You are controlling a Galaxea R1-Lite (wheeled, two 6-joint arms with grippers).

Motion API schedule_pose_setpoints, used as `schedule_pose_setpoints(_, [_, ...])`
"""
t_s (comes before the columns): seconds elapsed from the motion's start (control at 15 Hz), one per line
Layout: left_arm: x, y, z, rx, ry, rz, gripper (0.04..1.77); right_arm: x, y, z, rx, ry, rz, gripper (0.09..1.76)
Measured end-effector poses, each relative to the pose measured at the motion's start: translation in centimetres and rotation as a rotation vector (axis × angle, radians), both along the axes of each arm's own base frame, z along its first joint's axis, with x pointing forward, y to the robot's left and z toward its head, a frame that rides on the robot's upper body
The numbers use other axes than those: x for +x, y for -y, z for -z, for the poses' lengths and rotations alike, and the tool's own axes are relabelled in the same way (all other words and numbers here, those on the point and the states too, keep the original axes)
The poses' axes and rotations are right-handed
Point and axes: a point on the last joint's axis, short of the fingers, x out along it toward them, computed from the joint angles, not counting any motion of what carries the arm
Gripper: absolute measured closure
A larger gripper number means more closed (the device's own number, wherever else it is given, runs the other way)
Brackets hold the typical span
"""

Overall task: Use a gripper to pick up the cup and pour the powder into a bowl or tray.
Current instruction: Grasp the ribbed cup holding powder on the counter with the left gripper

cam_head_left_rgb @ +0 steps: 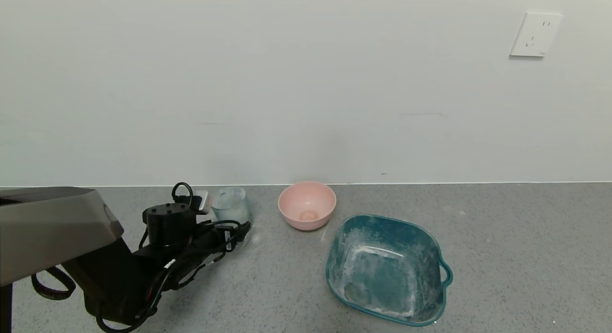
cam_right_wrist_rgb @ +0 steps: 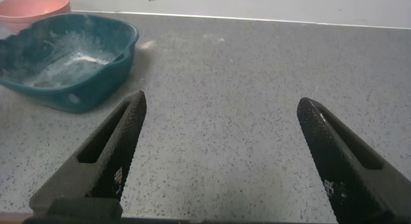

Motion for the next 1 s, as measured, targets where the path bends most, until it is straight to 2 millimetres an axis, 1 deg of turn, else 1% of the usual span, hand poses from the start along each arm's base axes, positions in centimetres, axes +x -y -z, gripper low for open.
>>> schedule_pose_setpoints(0.27, [0.3,0.9,1.0,0.005,0.002,0.007,0.09,0.0,0.0,0.0,0.000,0.000,0.000,0.14])
schedule_pose_setpoints(0.6, [1.4,1.3,1.0,0.024,0.031,-0.055,0.09,0.0,0.0,0.0,0.000,0.000,0.000,0.14])
schedule_pose_setpoints(1.0, [1.9,1.8,1.7,0.036,0.035,-0.072,0.09,0.0,0.0,0.0,0.000,0.000,0.000,0.14])
